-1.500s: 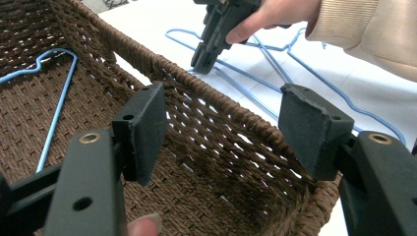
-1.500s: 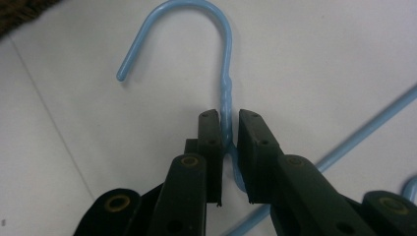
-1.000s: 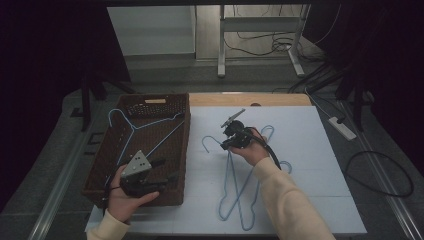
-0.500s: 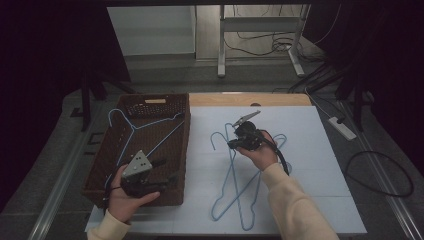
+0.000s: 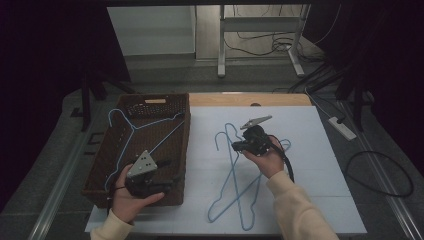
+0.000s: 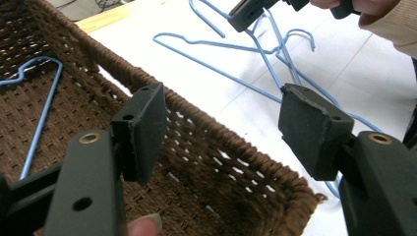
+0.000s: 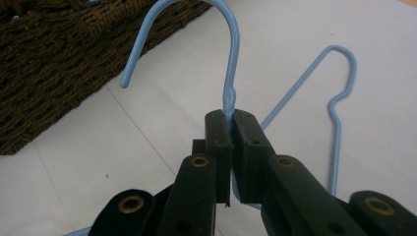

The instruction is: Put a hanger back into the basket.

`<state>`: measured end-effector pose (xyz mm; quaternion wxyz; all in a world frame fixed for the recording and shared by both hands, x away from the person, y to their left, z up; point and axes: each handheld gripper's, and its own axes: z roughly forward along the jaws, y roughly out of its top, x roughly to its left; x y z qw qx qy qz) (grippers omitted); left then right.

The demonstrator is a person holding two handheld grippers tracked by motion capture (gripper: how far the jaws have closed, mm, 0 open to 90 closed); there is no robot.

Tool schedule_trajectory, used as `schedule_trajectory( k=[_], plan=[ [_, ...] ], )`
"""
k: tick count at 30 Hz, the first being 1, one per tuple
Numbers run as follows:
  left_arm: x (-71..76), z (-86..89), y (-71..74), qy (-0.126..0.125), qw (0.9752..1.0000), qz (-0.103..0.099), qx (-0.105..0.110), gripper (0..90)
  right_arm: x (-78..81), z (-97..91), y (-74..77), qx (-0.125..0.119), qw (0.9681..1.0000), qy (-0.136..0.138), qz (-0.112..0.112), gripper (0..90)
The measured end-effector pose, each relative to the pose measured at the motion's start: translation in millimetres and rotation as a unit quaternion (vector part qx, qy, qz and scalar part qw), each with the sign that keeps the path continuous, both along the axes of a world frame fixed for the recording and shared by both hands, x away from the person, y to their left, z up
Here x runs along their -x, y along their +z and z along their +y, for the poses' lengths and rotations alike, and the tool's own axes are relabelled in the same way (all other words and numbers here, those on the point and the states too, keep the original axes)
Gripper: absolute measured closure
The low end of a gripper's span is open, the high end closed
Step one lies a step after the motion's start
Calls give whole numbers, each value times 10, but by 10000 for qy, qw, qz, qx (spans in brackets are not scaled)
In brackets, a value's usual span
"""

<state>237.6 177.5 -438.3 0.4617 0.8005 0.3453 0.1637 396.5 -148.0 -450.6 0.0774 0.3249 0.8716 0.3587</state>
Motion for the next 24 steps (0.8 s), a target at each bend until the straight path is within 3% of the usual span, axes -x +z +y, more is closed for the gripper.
schedule_trajectory(
  k=[8, 24],
  plan=[
    [-29, -144, 21, -131, 9998, 117, -16, 348, 50, -52, 12, -151, 9999, -14, -60, 863],
    [-151, -640, 54, -478, 9975, 518, -30, 344, 96, -81, 10, -268, 9996, -24, -105, 863]
  ],
)
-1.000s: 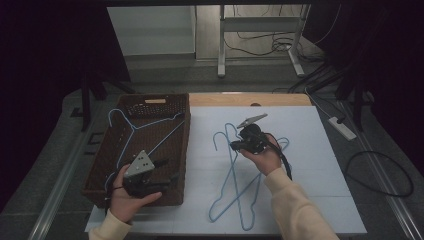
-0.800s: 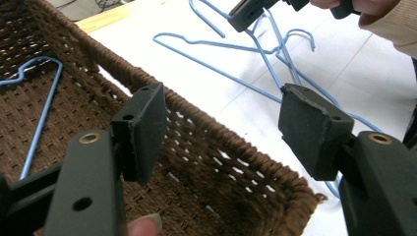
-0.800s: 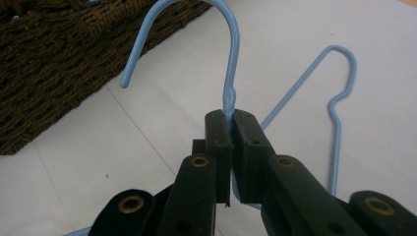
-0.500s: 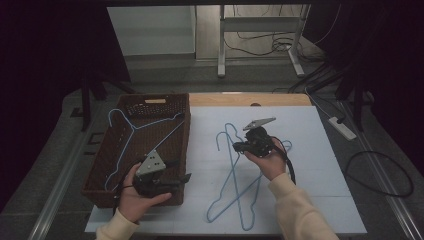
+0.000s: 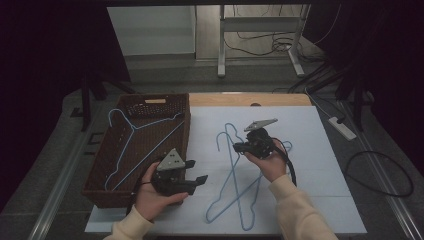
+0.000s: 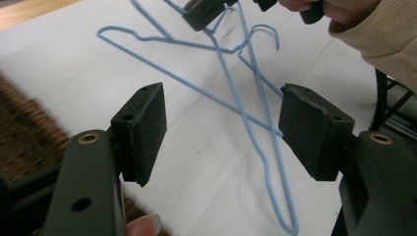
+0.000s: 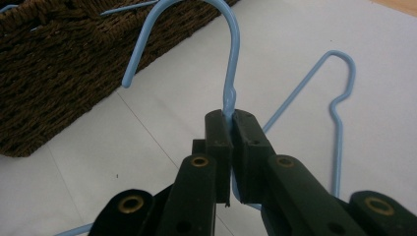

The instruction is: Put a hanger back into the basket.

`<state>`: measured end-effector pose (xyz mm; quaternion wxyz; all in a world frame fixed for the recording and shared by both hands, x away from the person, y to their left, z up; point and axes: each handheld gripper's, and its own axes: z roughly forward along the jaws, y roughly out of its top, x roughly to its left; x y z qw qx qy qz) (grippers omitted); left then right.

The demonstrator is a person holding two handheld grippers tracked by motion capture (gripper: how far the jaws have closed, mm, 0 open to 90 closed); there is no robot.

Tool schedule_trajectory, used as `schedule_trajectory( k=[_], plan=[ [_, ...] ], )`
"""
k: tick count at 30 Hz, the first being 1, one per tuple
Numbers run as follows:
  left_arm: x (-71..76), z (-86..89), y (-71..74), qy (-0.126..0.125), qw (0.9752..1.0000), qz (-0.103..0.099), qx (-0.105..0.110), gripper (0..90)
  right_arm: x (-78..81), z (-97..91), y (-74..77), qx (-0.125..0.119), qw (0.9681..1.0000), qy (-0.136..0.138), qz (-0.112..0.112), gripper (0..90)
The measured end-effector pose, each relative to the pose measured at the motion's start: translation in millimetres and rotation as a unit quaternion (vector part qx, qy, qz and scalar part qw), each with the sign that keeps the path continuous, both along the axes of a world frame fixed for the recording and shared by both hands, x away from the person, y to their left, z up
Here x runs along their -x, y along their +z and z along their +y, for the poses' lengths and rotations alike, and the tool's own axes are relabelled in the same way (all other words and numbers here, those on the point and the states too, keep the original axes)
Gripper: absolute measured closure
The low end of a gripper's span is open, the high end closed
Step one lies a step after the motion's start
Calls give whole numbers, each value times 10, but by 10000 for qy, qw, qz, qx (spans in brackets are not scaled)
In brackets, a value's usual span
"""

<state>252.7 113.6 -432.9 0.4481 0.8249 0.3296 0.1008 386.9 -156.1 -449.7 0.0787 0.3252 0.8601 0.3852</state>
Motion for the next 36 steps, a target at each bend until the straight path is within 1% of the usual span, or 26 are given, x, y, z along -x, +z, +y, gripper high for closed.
schedule_trajectory(
  k=[2, 6, 7, 8, 10, 11, 13, 15, 16, 17, 18, 20, 25, 27, 30, 34, 36],
  plan=[
    [-14, -87, -7, -55, 10000, 45, -17, 344, 5, -9, 0, -28, 10000, -2, -14, 863],
    [-33, -288, -42, -168, 9997, 113, -139, 339, 23, -26, 2, -84, 10000, -8, -31, 863],
    [-36, -328, -51, -181, 9996, 116, -165, 336, 29, -30, 1, -95, 9999, -2, -43, 863],
    [-36, -328, -51, -181, 9996, 116, -165, 334, 29, -30, 1, -95, 9999, -2, -43, 863],
    [-63, -424, -81, -172, 9995, 164, -196, 334, 50, -36, 4, -106, 9999, -15, -51, 863],
    [-63, -424, -81, -172, 9995, 164, -196, 334, 50, -36, 4, -106, 9999, -15, -51, 863],
    [-86, -480, -116, -154, 9993, 236, -235, 334, 63, -43, 11, -129, 9999, -7, -54, 863],
    [-113, -538, -154, -106, 9988, 326, -346, 332, 74, -47, 13, -145, 9999, 2, -68, 863],
    [-113, -564, -157, -79, 9987, 313, -384, 334, 77, -48, 12, -144, 9999, 12, -73, 863],
    [-115, -581, -158, -81, 9988, 305, -386, 338, 81, -47, 11, -138, 9999, 19, -73, 863],
    [-120, -606, -163, -81, 9987, 342, -374, 338, 82, -47, 10, -135, 9999, 23, -79, 863],
    [-137, -654, -189, -53, 9983, 397, -421, 339, 86, -45, 9, -155, 9998, 16, -91, 863],
    [-162, -783, -300, -105, 9972, 522, -521, 336, 103, -57, 20, -189, 9998, 21, -111, 863],
    [-172, -828, -341, -116, 9966, 557, -603, 336, 109, -64, 24, -195, 9997, 22, -119, 863],
    [-200, -892, -406, -53, 9954, 630, -713, 338, 115, -70, 31, -204, 9997, 27, -143, 863],
    [-253, -961, -495, 30, 9943, 706, -804, 353, 127, -75, 41, -240, 9996, 23, -147, 863],
    [-268, -979, -519, 64, 9940, 706, -834, 361, 130, -76, 43, -255, 9995, 34, -155, 863]
  ],
)
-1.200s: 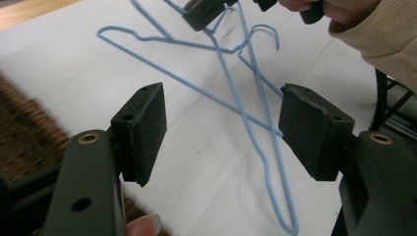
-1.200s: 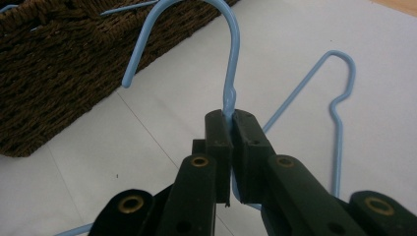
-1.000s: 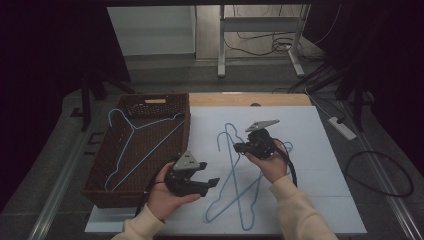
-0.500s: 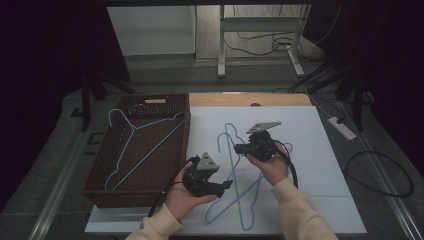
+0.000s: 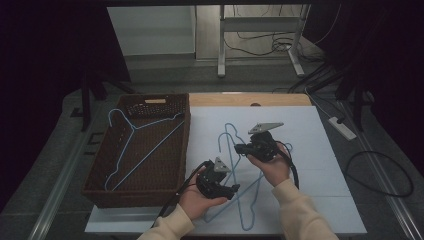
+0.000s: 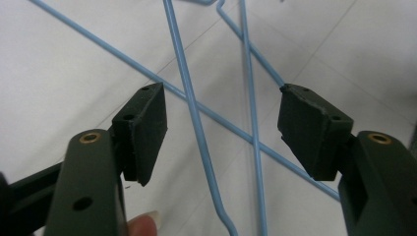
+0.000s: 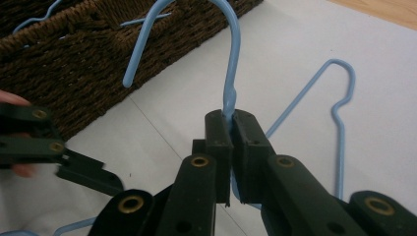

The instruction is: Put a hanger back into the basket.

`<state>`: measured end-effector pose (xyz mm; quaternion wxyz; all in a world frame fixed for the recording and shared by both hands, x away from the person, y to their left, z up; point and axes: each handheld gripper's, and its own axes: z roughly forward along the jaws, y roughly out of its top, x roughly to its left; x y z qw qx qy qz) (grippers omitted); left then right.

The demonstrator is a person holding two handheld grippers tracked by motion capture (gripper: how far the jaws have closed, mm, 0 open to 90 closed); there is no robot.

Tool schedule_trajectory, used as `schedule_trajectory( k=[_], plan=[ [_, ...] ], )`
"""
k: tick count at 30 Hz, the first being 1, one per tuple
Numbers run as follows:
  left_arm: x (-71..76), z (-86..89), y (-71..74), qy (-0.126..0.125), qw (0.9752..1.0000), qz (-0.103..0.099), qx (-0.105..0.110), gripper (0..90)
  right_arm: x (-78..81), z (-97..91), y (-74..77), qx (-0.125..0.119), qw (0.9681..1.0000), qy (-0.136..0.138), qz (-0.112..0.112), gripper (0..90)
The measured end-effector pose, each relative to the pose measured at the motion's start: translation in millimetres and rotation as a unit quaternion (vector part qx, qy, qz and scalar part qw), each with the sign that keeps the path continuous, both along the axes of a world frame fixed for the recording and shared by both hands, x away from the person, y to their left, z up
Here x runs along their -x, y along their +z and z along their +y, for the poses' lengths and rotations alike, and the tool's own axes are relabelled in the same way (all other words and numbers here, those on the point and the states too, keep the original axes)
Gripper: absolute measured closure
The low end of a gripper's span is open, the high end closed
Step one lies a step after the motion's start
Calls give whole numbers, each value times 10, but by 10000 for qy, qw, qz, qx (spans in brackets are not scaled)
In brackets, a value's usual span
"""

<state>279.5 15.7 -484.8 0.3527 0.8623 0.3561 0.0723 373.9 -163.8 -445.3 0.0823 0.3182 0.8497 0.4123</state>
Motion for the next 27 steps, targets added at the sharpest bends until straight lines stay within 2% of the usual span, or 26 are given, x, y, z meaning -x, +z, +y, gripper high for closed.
schedule_trajectory(
  k=[3, 7, 14, 20, 23, 25, 27],
  plan=[
    [-36, -23, -49, 46, 10000, 48, -11, 432, 8, 0, 6, -31, 10000, 24, 0, 863],
    [-73, -29, -94, 57, 9999, 141, 32, 614, 21, -3, 14, -89, 9999, 61, 2, 863],
    [-111, -3, -125, 161, 9995, 239, 118, 810, 46, -50, 34, -210, 9997, 104, -22, 861],
    [-127, 11, -138, 286, 9990, 265, 197, 843, 65, -107, 40, -332, 9994, 109, -41, 857],
    [-117, 25, -129, 362, 9986, 223, 314, 851, 76, -144, 52, -433, 9990, 126, -60, 830],
    [-121, 30, -124, 378, 9985, 226, 334, 852, 103, -176, 72, -545, 9983, 130, -130, 738],
    [-123, 34, -124, 393, 9983, 231, 371, 852, 159, -223, 102, -586, 9979, 2, -261, 622]
  ],
)
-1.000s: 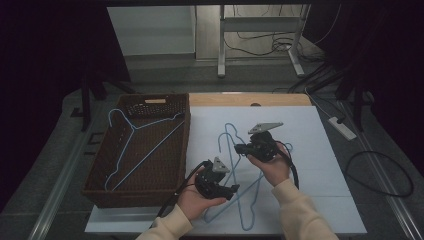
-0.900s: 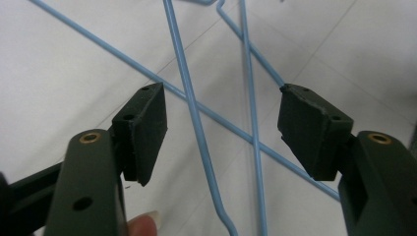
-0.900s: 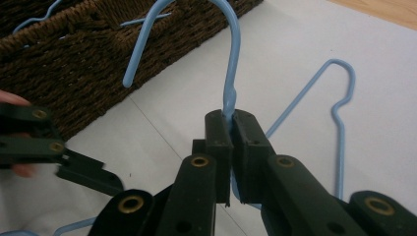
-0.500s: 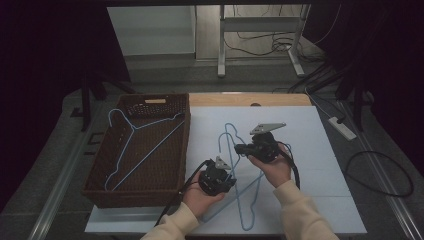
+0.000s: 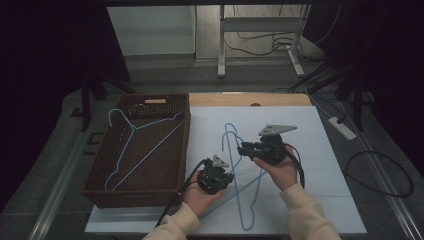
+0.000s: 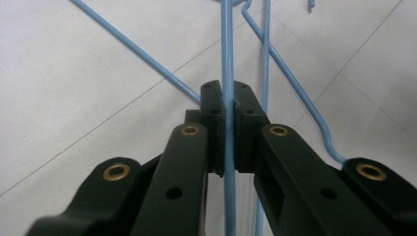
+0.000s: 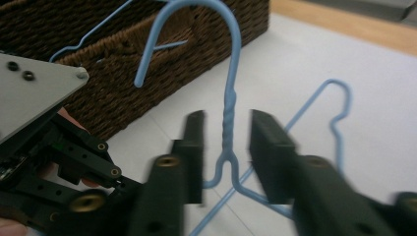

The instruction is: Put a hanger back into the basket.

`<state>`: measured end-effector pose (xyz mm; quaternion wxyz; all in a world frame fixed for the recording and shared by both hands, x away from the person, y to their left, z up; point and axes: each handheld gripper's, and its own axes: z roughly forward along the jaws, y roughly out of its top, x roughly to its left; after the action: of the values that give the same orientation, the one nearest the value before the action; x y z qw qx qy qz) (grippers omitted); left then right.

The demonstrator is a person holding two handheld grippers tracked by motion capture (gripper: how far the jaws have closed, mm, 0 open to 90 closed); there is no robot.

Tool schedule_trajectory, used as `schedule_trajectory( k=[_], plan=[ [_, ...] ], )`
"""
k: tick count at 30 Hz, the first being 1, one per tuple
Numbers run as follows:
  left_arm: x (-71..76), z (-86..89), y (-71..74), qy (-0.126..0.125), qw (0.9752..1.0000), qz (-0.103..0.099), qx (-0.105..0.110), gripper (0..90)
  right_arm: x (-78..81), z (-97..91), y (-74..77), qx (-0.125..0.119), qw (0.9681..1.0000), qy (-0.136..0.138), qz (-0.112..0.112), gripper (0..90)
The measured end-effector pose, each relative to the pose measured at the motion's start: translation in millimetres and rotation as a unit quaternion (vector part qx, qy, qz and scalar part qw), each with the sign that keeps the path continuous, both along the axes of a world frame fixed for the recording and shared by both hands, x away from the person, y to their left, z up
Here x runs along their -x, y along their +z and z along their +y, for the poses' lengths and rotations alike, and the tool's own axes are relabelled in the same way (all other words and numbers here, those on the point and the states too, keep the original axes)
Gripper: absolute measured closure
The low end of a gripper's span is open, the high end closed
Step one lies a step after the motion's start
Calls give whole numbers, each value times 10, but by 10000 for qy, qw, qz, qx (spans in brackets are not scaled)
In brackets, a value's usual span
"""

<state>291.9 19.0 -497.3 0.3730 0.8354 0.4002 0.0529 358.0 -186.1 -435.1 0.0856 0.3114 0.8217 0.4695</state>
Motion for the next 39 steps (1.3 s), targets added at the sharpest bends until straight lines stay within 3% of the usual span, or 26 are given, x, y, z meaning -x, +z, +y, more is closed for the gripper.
schedule_trajectory(
  k=[3, 4, 11, 17, 25, 32, 39],
  plan=[
    [4, 3, 0, 7, 10000, 8, 81, 853, 67, -71, 27, -117, 9998, -115, -107, 548],
    [9, 9, 4, 19, 9999, -1, 141, 853, 160, -175, 56, -202, 9990, -301, -254, 478],
    [24, 35, 34, 48, 9995, -1, 327, 854, 404, -527, -50, -199, 9976, -527, -409, 410],
    [33, 43, 60, 22, 9984, 55, 557, 855, 499, -814, -206, -146, 9958, -780, -460, 374],
    [64, 51, 106, -47, 9968, 73, 792, 856, 592, -995, -295, -67, 9943, -925, -522, 359],
    [94, 89, 205, -63, 9961, -26, 881, 856, 652, -1147, -342, -68, 9928, -1091, -498, 359],
    [151, 196, 456, -182, 9936, -208, 1091, 856, 645, -1181, -381, -3, 9926, -1117, -466, 360]
  ],
)
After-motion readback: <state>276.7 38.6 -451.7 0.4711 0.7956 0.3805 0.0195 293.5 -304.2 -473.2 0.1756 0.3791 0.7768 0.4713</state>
